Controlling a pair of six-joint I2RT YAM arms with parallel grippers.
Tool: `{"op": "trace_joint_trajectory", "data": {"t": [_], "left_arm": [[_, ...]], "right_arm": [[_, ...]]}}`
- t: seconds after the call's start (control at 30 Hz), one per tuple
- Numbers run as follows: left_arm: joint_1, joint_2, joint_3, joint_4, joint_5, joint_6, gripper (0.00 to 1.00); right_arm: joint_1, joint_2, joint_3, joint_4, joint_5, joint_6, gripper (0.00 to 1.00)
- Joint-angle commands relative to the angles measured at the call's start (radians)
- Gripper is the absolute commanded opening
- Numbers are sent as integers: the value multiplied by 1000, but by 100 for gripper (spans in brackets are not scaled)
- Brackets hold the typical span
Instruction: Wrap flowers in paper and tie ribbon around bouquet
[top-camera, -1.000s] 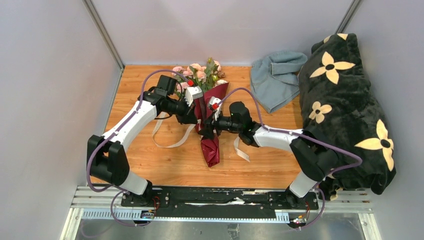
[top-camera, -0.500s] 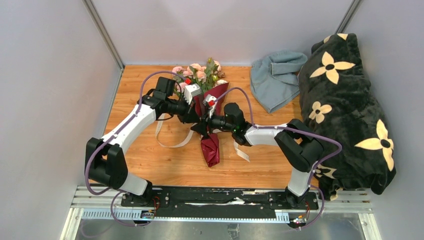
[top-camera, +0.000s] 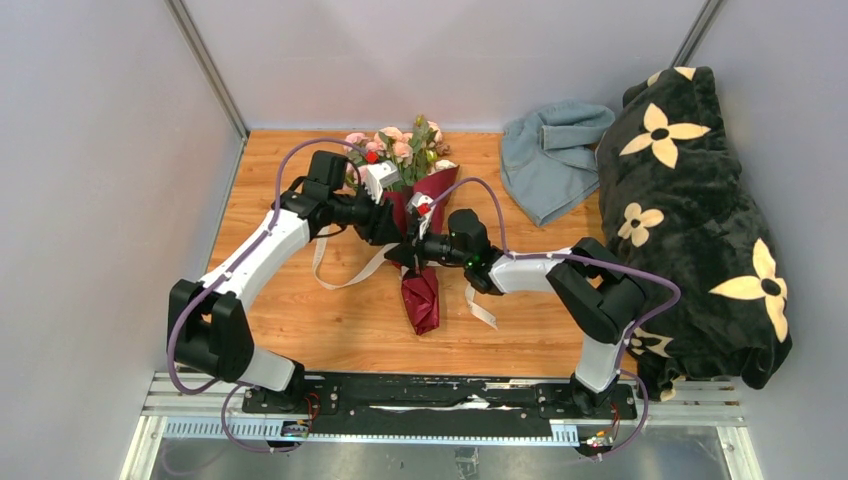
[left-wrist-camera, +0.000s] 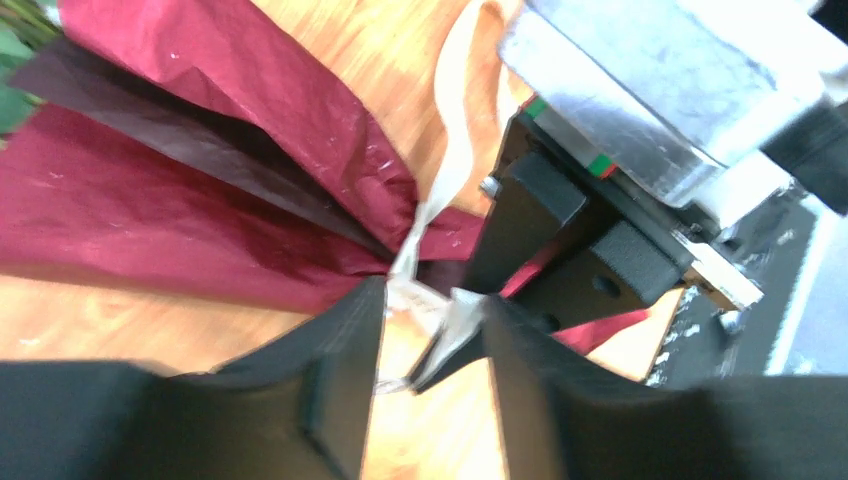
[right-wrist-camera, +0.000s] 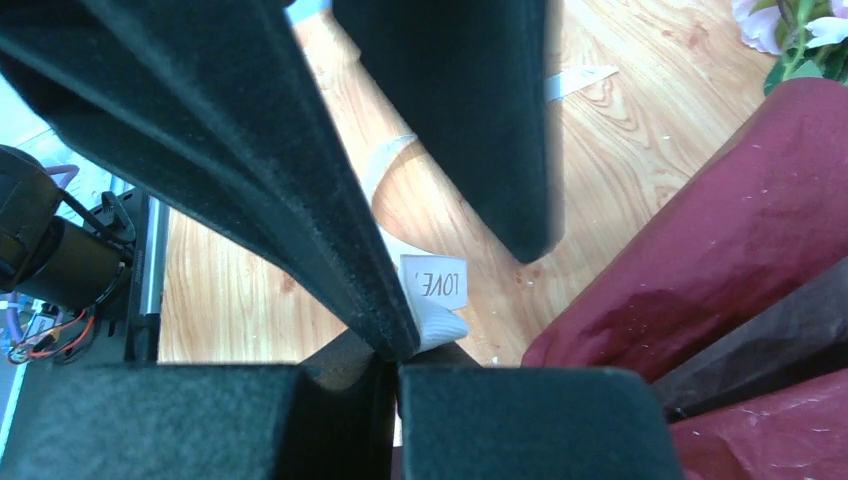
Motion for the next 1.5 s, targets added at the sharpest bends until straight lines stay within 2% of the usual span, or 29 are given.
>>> {"op": "trace_joint_trajectory", "data": {"t": [0.0, 0.07, 0.17, 0.3, 0.37, 0.43, 0.5, 0.57, 0.63, 0.67, 0.73, 0.8, 0.9, 0.97, 1.13, 1.23, 1.37, 1.47], "left_arm": [[-7, -25, 62, -136, 4, 98, 58], [3, -44, 111, -264, -47, 219, 67], [59, -117, 137, -407, -91, 371, 74], [83, -290, 33, -511, -324, 577, 73], [83, -370, -19, -620, -432, 727, 72], [83, -473, -64, -699, -469, 822, 70], [82, -537, -127, -674, -407, 865, 73], [69, -544, -203, -497, -303, 777, 84], [51, -489, -263, -226, -282, 541, 89], [51, -442, -276, -122, -276, 480, 89], [50, -349, -305, 14, -232, 442, 89], [50, -320, -362, 130, -210, 452, 89], [50, -288, -409, 182, -190, 524, 88], [48, -267, -440, 240, -154, 504, 87], [30, -260, -531, 564, -75, 211, 87], [0, -257, -572, 658, -121, 31, 83], [-32, -244, -612, 802, -184, -135, 76], [-57, -236, -632, 868, -202, -181, 73]], "right_arm": [[-5, -33, -15, 48, -20, -10, 0], [-14, -47, -23, 47, -29, -18, 0], [-25, -61, -25, 34, -50, -43, 0], [-28, -68, -8, 27, -114, -67, 0], [-29, -65, 5, 21, -144, -77, 0], [-30, -54, 19, 22, -182, -88, 0], [-29, -37, 28, 40, -214, -90, 0], [-30, -25, 29, 71, -235, -86, 0], [-29, -22, 33, 82, -248, -89, 0], [-29, -22, 38, 80, -257, -93, 0], [-29, -23, 53, 59, -277, -104, 0], [-31, -30, 64, 39, -297, -117, 0], [-32, -45, 66, 7, -298, -138, 0], [-31, -48, 59, 15, -288, -135, 0], [-32, -42, 38, 27, -245, -120, 0], [-33, -41, 29, 40, -165, -67, 0], [-34, -36, 13, 89, -43, 40, 0], [-33, -30, 4, 114, 13, 110, 0]]}}
